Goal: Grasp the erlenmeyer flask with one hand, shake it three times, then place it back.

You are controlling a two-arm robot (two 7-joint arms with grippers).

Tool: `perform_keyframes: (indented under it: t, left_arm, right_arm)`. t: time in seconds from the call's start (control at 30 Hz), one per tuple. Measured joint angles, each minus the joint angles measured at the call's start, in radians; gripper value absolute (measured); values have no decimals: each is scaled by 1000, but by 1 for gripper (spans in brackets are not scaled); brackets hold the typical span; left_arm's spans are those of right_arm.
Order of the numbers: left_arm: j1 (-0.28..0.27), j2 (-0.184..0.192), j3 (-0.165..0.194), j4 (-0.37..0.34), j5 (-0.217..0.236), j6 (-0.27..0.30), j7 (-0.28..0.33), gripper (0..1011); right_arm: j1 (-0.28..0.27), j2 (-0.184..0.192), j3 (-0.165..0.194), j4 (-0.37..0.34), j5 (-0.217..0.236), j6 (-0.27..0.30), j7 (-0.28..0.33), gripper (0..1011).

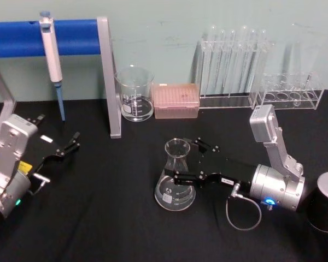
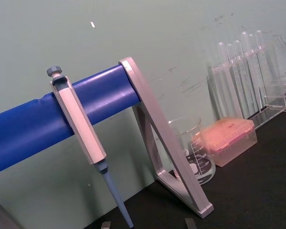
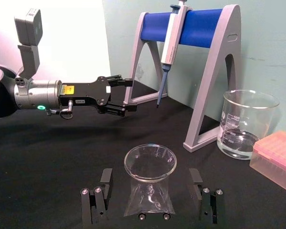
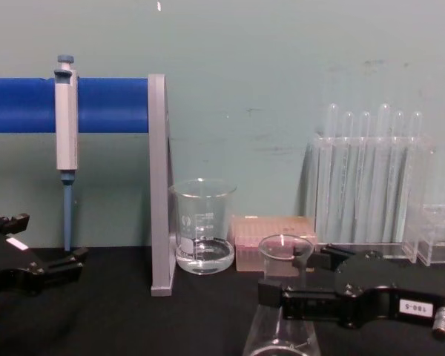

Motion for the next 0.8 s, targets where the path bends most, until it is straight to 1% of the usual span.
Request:
perform_keyframes:
  t: [0.23,0.43,0.8]
  left_arm:
    - [0,0,0,0,0,0,0,1001]
    - [0,0,0,0,0,0,0,1001]
    - [0,0,0,0,0,0,0,1001]
  right_arm:
    - [0,0,0,0,0,0,0,1000]
    - [1,8,-6,-11,-13,20,-10,1000]
    - [-6,24,-11,-28,-16,47,-9,1000]
